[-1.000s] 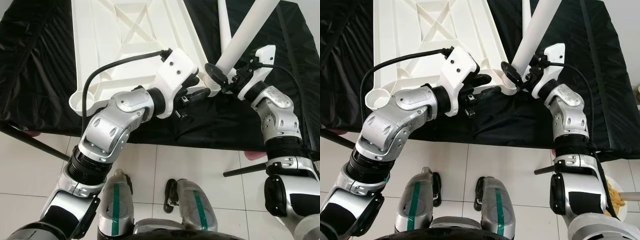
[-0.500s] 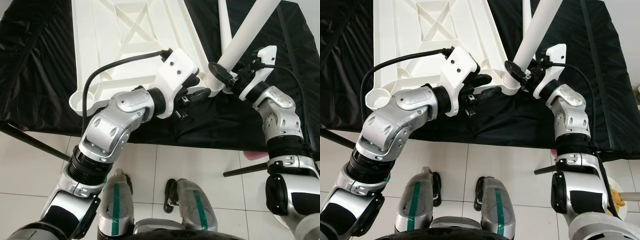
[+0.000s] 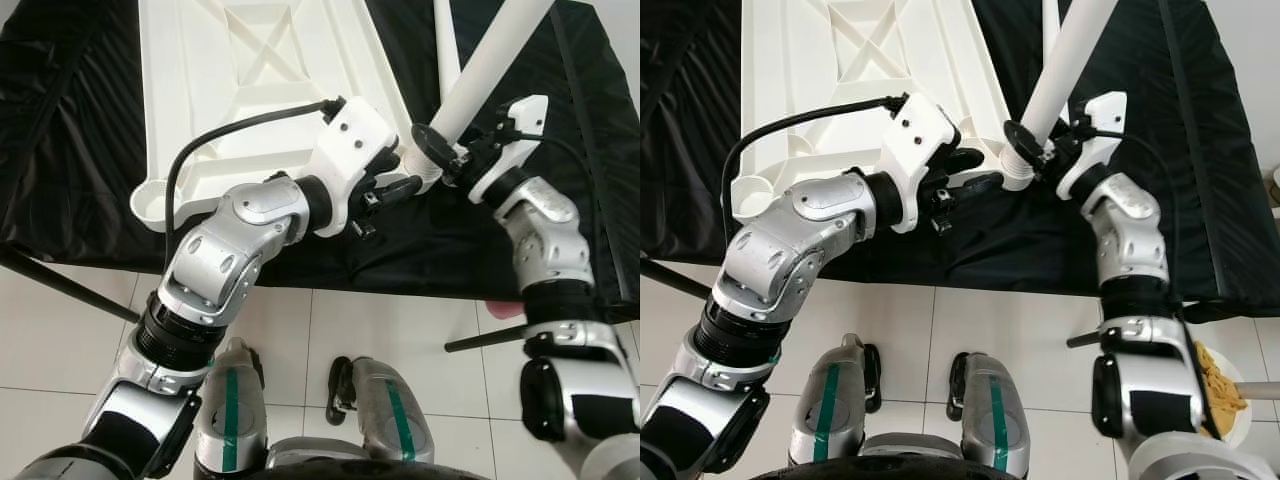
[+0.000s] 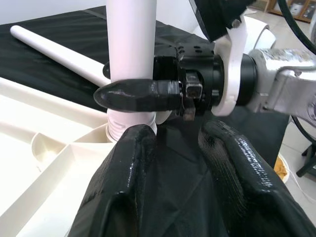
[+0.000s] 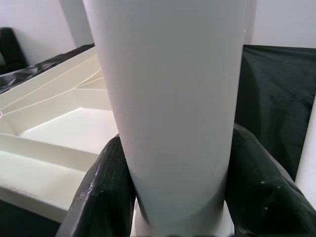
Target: Building children table
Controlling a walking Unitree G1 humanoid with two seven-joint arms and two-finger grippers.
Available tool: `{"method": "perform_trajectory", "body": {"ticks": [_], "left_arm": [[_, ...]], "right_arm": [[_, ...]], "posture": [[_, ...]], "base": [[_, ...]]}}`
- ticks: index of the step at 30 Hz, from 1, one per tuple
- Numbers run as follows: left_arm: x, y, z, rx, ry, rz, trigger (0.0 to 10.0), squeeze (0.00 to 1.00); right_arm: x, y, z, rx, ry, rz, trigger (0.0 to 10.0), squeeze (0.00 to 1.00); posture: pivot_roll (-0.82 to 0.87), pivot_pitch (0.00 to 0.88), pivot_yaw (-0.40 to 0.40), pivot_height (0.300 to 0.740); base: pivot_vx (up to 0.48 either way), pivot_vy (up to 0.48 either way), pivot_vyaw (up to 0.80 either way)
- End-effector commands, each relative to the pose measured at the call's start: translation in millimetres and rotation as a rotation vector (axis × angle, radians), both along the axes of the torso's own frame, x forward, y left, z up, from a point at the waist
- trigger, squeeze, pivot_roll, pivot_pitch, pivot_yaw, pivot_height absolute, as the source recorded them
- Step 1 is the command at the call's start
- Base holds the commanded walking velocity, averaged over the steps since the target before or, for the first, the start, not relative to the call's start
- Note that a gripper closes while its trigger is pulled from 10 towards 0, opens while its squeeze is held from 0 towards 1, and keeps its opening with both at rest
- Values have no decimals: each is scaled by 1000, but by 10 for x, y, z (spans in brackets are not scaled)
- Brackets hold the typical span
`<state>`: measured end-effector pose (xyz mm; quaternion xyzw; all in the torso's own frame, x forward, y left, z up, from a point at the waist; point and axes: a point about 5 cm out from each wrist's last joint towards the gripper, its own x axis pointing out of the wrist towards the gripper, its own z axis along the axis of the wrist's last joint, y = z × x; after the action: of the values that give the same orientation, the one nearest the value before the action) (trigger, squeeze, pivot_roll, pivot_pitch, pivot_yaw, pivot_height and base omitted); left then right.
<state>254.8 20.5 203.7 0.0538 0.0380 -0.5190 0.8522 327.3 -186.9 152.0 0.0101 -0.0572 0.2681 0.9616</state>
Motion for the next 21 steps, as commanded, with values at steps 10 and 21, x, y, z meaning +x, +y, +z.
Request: {"method": "perform_trajectory", "body": {"ticks": [10, 21], "left_arm": [[-23, -28, -7, -2, 3, -16, 10000, 0], [-15, -46, -5, 0, -3, -24, 10000, 0]], "right_arm": [[-52, 90, -11, 91, -3, -143, 10000, 0], [-58, 47, 27, 120, -11, -350, 10000, 0]], "posture": [[61, 23, -72, 740], [59, 2, -74, 740]], "base": [[0, 0, 0], [0, 0, 0]]}}
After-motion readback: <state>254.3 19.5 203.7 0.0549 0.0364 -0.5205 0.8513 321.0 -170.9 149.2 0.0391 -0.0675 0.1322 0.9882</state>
